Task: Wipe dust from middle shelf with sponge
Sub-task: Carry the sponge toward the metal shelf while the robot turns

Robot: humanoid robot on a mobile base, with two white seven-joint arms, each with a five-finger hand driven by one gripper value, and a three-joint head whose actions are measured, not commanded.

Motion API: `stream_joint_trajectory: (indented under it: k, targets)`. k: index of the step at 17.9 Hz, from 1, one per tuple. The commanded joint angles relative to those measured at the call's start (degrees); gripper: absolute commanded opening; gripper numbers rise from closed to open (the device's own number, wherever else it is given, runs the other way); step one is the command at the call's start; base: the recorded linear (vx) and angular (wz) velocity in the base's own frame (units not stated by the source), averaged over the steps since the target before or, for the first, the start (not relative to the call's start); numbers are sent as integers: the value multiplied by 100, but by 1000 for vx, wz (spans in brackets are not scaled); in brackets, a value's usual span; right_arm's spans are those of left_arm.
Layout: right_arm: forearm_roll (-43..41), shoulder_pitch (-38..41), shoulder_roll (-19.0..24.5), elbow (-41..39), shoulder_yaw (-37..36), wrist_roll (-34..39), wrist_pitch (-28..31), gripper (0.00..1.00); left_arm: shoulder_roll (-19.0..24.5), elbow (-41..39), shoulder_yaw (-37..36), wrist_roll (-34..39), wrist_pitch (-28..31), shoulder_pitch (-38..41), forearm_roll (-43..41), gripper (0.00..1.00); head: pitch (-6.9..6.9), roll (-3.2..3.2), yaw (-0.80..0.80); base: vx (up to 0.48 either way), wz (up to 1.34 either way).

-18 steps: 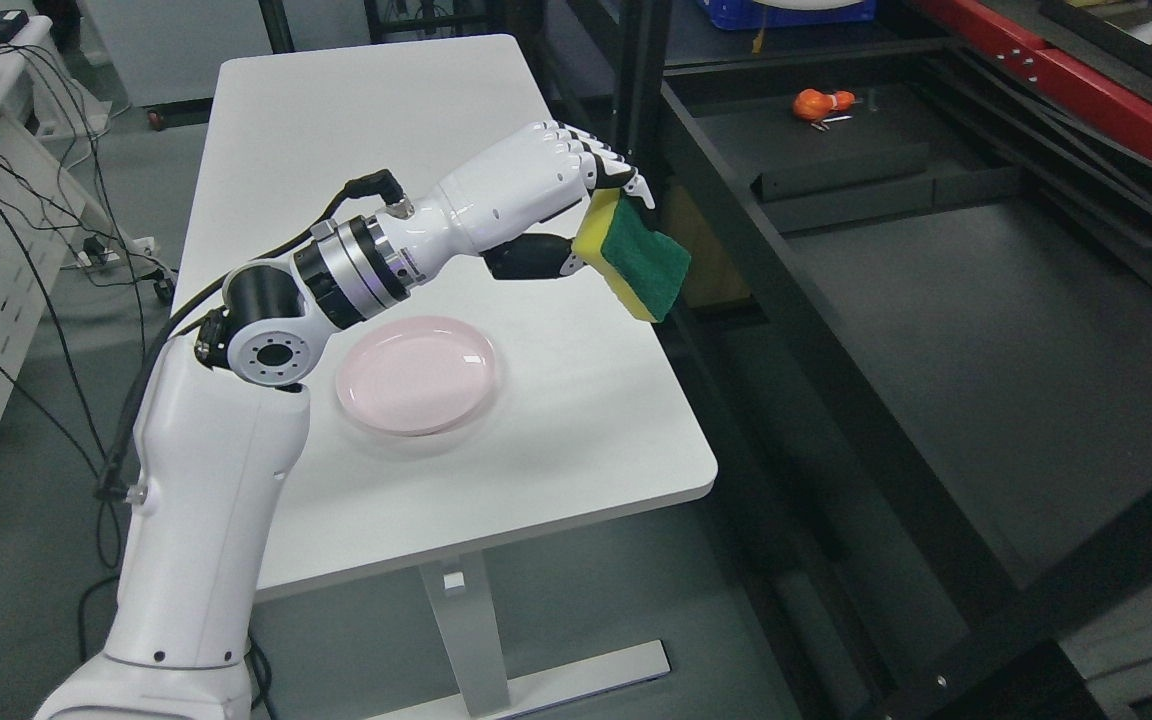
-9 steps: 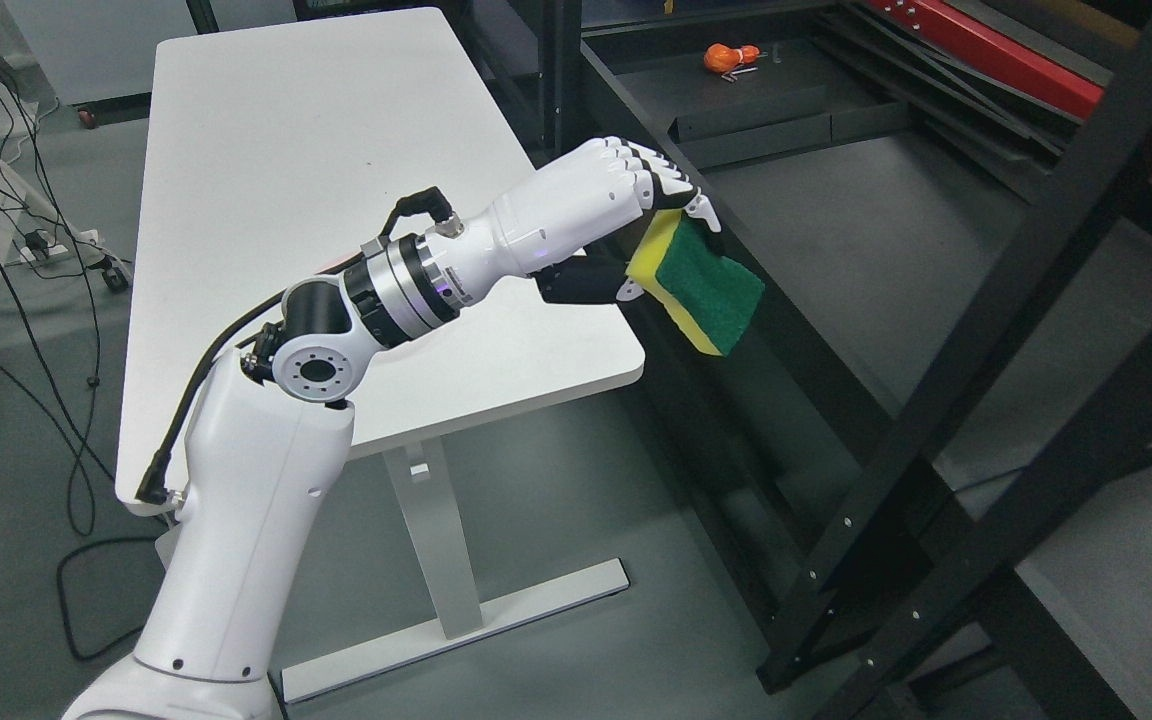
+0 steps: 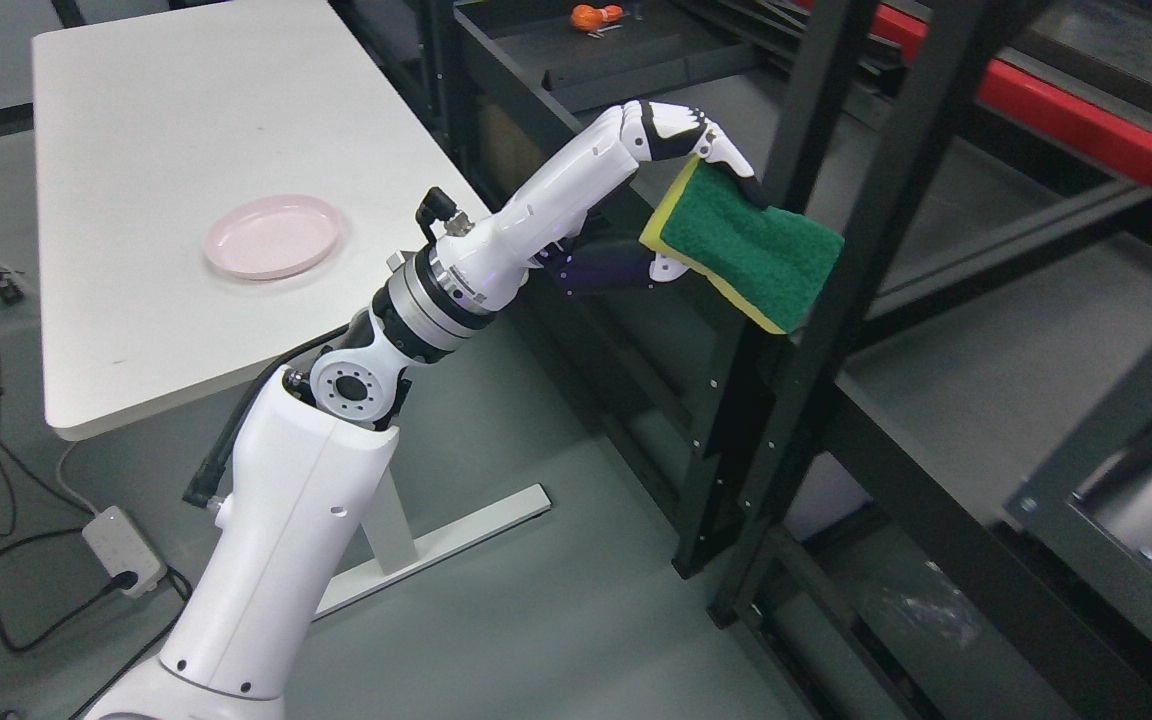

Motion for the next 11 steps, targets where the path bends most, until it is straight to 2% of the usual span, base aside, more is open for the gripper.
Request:
stream_joint_trajectory:
  k: [1, 6, 11]
  targets:
    - [0, 5, -100, -100, 0, 3, 415, 100, 68, 0, -749, 284, -2, 18, 1325, 0, 0, 0, 0, -380, -507]
    - [0, 5, -100, -100, 0, 3, 423, 100, 68, 27, -916, 567, 287, 1, 2460, 0, 0, 0, 0, -333, -873]
    - [0, 5, -100, -100, 0, 3, 415, 100, 68, 395, -952, 540, 840, -280, 2339, 0, 0, 0, 0, -182, -952]
